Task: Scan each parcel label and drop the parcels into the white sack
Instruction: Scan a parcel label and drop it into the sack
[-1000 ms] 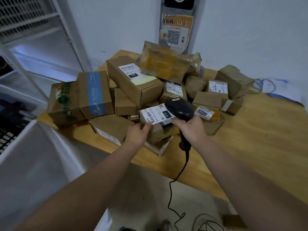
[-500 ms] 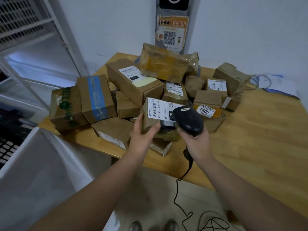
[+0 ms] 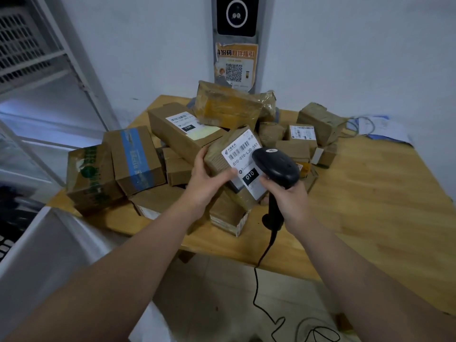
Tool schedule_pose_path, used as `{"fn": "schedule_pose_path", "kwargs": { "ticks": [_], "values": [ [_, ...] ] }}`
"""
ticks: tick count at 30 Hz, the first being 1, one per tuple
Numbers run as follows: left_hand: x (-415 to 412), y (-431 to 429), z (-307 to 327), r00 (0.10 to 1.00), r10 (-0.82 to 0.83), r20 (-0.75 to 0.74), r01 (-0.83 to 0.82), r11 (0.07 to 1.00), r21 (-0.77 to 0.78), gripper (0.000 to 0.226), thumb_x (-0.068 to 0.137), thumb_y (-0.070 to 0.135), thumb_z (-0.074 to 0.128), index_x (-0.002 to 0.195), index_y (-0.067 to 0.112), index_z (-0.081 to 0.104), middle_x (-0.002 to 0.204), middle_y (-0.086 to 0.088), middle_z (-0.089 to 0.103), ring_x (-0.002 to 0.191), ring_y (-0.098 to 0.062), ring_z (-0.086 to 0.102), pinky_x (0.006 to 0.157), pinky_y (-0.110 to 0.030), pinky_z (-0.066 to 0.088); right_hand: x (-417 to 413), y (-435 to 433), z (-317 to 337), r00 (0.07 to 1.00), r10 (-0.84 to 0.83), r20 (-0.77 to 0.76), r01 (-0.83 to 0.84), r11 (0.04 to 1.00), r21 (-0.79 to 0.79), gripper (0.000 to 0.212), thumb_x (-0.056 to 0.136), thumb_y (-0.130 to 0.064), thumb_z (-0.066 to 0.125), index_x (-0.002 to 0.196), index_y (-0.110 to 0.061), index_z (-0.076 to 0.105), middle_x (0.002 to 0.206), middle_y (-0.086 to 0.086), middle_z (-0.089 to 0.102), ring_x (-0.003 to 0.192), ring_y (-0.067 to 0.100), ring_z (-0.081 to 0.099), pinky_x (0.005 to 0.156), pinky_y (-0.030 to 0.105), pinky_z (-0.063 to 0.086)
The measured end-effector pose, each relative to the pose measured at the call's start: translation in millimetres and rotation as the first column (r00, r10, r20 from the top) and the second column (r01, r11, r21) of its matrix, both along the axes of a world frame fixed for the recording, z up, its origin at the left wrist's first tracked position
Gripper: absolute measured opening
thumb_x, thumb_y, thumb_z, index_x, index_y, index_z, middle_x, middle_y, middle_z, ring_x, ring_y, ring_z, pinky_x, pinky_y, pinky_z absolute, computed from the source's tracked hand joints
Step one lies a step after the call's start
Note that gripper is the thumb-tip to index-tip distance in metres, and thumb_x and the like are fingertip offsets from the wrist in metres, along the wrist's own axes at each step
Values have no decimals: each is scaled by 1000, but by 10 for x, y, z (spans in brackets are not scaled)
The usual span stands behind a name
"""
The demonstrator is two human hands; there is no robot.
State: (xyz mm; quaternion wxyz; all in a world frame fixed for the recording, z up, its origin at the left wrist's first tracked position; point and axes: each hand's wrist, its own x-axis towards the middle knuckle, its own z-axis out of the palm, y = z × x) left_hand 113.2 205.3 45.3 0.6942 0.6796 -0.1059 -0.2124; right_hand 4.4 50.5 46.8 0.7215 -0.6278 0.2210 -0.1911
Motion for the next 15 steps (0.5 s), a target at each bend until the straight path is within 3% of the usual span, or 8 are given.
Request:
{"fn": "schedule_pose_path", "kwargs": {
  "ticks": [3,5,7,11,15],
  "values": [
    [29,-67,37,995,-88,35,84,992,98,122,58,37,89,142,57,2,152,4,26,135,-23,33,102,-49,44,2,-56,68,999,11,-33,-12,1000,-27,29,84,-17,74,111,-18,66,97,-3,70,90,7,65,73,24,52],
    [61,-129,98,993,-66,101,55,992,112,115,71,26,85,147,46,0,144,7,30,134,-21,35,102,-48,45,2,-116,137,998,-21,-57,11,987,-158,27,81,-25,77,105,-26,64,99,-6,68,92,2,63,73,20,50],
    [91,-204,168,984,-44,170,22,991,133,106,76,22,81,148,35,5,129,10,35,129,-18,39,105,-47,43,-8,-177,188,994,-89,-68,62,943,-326,33,75,-38,80,102,-27,64,102,-2,67,94,6,64,78,25,53],
    [130,-327,216,977,-84,196,49,983,178,92,74,22,83,139,37,21,115,21,44,120,-12,45,103,-41,46,-134,-196,342,990,-34,-135,-20,925,-379,18,83,-31,74,86,-15,67,62,-3,64,54,4,62,56,22,49],
    [171,-406,205,983,-105,149,79,982,174,93,65,30,87,137,43,30,126,11,54,123,-19,51,99,-49,48,-203,-244,449,985,-60,-163,-1,935,-356,19,82,-30,74,77,-14,63,50,-3,56,42,7,52,51,27,46]
  ]
}}
